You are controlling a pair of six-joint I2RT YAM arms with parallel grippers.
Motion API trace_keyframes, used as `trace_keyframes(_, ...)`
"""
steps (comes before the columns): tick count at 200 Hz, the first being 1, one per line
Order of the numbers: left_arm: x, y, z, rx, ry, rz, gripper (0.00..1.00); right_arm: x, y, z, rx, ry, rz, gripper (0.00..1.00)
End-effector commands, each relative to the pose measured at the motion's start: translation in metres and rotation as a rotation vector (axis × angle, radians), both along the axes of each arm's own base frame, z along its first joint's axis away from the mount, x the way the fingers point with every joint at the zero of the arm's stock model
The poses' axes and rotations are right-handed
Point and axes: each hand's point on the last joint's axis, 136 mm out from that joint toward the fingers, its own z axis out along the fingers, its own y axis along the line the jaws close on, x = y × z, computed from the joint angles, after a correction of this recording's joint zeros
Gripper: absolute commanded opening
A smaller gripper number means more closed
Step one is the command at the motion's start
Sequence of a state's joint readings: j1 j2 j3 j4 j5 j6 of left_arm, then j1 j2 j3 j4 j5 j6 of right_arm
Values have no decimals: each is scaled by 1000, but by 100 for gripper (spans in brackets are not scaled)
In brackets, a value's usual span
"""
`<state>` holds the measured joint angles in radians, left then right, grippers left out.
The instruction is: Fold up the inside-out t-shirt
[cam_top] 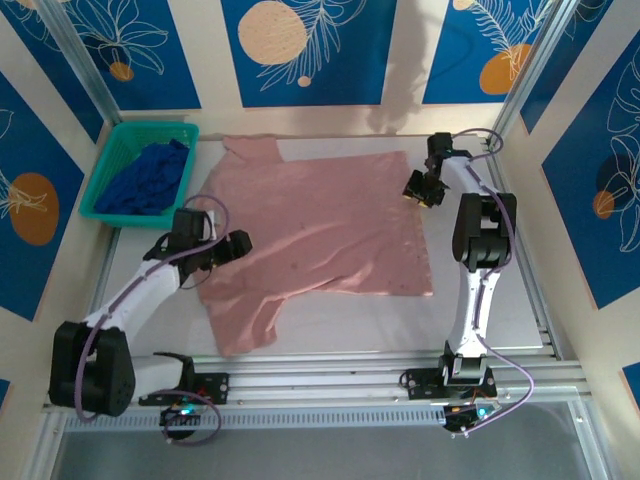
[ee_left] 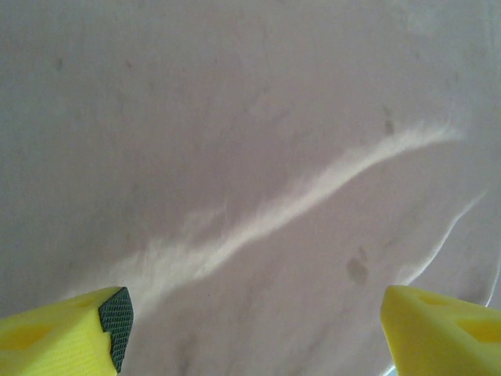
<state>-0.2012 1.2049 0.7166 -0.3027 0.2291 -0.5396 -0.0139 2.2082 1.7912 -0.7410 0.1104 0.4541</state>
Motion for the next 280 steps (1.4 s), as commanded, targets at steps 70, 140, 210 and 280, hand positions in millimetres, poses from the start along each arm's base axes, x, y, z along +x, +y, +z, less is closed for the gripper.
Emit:
trace_keyframes(70, -67, -13, -31, 122, 70, -109, 80, -152, 150, 52, 287, -114, 363, 47)
trace_keyframes(140, -55, -12, -29, 194, 79, -104, 81, -200, 101, -2, 258, 96, 169, 46)
trace_keyframes(210, -2, -10, -9, 146, 31, -40, 81, -215, 60, -26, 274, 199, 17, 46)
trace_keyframes(280, 19, -22, 3, 136, 15, -82, 82, -215, 17, -39, 246, 231, -132, 42)
